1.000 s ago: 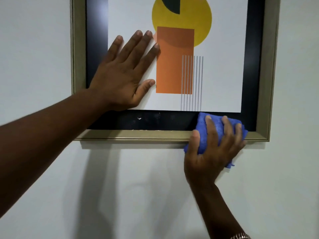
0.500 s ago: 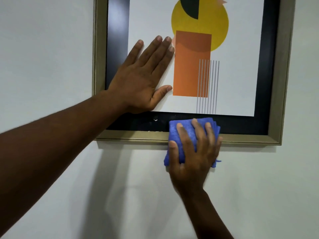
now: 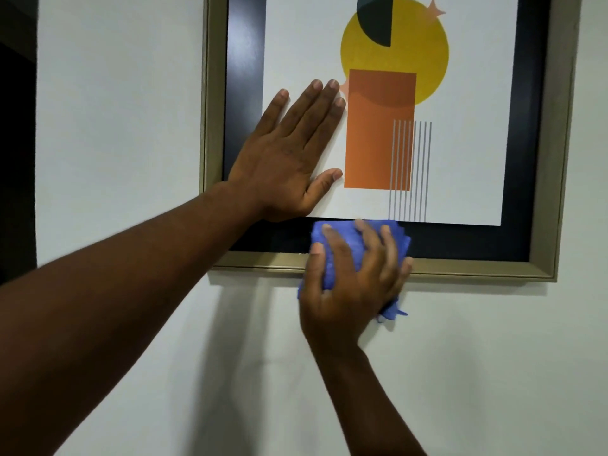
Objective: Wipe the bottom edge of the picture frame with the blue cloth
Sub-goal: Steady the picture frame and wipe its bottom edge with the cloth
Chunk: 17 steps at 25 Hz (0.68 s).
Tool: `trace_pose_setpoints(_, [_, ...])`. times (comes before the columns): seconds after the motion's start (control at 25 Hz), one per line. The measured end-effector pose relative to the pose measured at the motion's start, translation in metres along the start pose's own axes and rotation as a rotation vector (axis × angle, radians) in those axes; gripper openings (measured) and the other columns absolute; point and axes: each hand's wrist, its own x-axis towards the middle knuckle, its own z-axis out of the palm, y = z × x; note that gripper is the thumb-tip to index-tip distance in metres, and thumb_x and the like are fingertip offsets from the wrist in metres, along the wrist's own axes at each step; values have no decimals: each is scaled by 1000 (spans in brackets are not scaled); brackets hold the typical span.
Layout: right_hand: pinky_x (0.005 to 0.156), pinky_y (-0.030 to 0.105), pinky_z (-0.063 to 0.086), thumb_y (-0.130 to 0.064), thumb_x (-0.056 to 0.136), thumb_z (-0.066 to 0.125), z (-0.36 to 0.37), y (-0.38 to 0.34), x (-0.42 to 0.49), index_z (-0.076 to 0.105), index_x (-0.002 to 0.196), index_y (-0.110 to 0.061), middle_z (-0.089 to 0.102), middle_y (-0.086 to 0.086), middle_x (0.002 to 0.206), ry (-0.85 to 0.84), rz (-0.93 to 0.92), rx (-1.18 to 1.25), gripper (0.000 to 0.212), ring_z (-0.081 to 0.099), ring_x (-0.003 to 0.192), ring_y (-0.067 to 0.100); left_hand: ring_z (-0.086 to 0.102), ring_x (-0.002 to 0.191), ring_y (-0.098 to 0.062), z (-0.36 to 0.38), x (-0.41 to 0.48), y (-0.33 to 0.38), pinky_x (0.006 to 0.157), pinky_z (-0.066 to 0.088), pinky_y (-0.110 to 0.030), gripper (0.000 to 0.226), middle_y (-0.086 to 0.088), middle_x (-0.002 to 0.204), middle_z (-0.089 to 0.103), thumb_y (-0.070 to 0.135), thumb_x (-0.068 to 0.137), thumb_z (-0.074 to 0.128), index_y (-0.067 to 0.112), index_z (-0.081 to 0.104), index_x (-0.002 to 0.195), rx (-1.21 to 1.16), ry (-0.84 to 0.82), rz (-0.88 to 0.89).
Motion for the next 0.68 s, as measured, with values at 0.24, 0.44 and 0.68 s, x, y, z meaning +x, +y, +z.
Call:
trace_pose_setpoints(0.24, [107,69,31,-23,87,61,-15,29,2,73,95,-12,67,18,115,57,6,-1,18,54,122,40,2,152,-27,2,0,-2,123,6,-49,83,-14,165,5,60,93,23,7,5,154,12,-9,2])
trace_pose_setpoints(0.44, [118,63,22,-32,89,56,-2,-25,-15,70,102,-20,65,11,122,-145,-128,38,22,48,131,33,3,152,-27,0,1,-4,123,7,-49,82,-14,164,6,60,93,23,7,6,153,0,5,2])
trace_pose_setpoints(0.68, [112,69,25,-24,88,56,-9,2,4,70,94,-15,64,16,117,1,71,7,18,51,124,38,2,152,-28,0,0,-1,123,6,-50,82,-14,165,4,58,93,22,7,4,153,12,-35,-26])
